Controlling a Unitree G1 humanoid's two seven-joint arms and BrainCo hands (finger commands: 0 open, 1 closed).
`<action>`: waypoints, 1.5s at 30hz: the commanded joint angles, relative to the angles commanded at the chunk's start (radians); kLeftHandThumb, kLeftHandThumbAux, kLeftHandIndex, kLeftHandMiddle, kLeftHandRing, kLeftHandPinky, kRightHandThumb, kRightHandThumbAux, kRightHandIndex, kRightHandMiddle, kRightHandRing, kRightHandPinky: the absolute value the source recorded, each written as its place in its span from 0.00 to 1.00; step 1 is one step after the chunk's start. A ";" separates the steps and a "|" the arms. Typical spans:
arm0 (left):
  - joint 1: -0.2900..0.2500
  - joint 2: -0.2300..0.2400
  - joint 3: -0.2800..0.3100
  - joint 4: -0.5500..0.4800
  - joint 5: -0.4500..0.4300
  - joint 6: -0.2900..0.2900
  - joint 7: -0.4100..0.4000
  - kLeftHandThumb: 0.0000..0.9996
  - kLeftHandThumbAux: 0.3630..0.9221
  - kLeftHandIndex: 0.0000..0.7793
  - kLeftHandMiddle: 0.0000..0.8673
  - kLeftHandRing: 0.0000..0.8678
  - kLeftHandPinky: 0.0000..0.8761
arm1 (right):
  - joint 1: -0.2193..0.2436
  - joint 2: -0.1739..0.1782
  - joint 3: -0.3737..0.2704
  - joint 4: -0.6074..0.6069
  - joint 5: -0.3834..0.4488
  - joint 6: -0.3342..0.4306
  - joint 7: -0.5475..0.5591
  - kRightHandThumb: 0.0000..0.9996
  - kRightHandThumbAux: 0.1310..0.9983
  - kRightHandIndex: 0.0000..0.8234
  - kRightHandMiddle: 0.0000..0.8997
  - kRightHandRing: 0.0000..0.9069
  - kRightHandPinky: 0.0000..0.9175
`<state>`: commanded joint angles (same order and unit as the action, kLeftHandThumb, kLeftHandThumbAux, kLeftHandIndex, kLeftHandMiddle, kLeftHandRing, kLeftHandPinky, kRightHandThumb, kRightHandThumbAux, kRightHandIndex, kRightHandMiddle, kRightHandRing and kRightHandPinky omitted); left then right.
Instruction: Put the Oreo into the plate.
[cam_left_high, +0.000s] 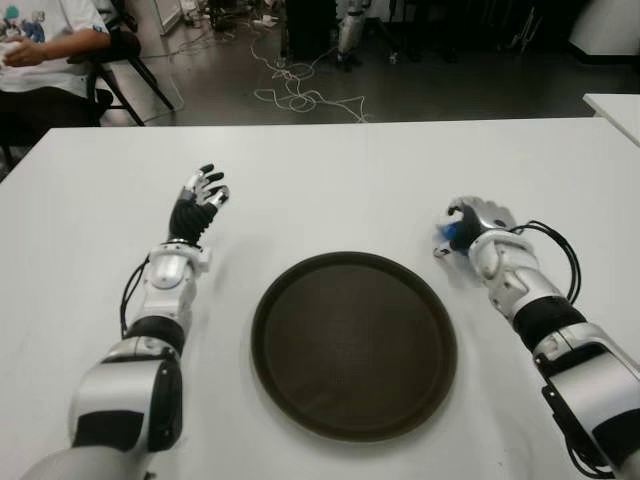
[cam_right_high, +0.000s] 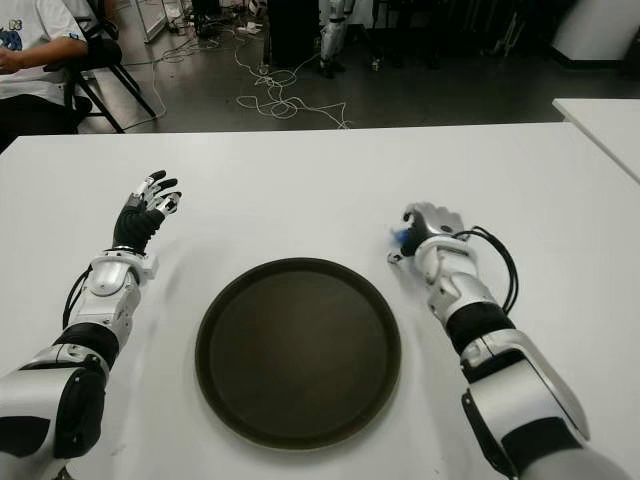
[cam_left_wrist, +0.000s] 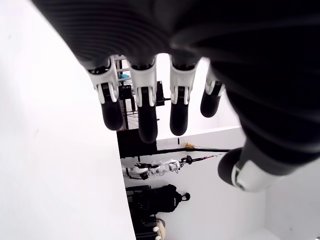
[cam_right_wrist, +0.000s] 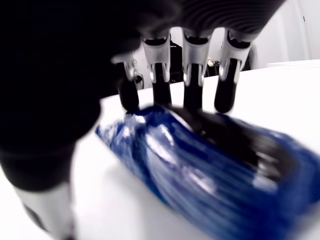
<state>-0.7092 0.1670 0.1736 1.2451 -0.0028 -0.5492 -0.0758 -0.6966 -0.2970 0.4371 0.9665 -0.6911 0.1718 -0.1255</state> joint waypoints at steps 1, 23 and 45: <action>0.001 0.000 0.001 -0.001 -0.001 -0.001 -0.002 0.31 0.47 0.11 0.19 0.19 0.19 | 0.000 -0.003 0.006 -0.001 -0.005 -0.001 0.003 0.35 0.79 0.51 0.59 0.60 0.61; 0.008 0.000 0.003 -0.007 -0.003 -0.018 0.002 0.31 0.45 0.11 0.19 0.19 0.21 | 0.018 -0.023 0.020 -0.050 0.007 -0.002 0.009 0.70 0.70 0.50 0.34 0.36 0.47; 0.004 -0.003 0.014 -0.004 -0.020 -0.013 -0.008 0.31 0.44 0.12 0.21 0.20 0.21 | 0.028 -0.028 -0.001 -0.088 0.015 0.008 0.029 0.70 0.70 0.50 0.24 0.26 0.35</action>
<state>-0.7049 0.1639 0.1876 1.2409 -0.0233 -0.5624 -0.0840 -0.6684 -0.3253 0.4358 0.8787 -0.6765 0.1798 -0.0964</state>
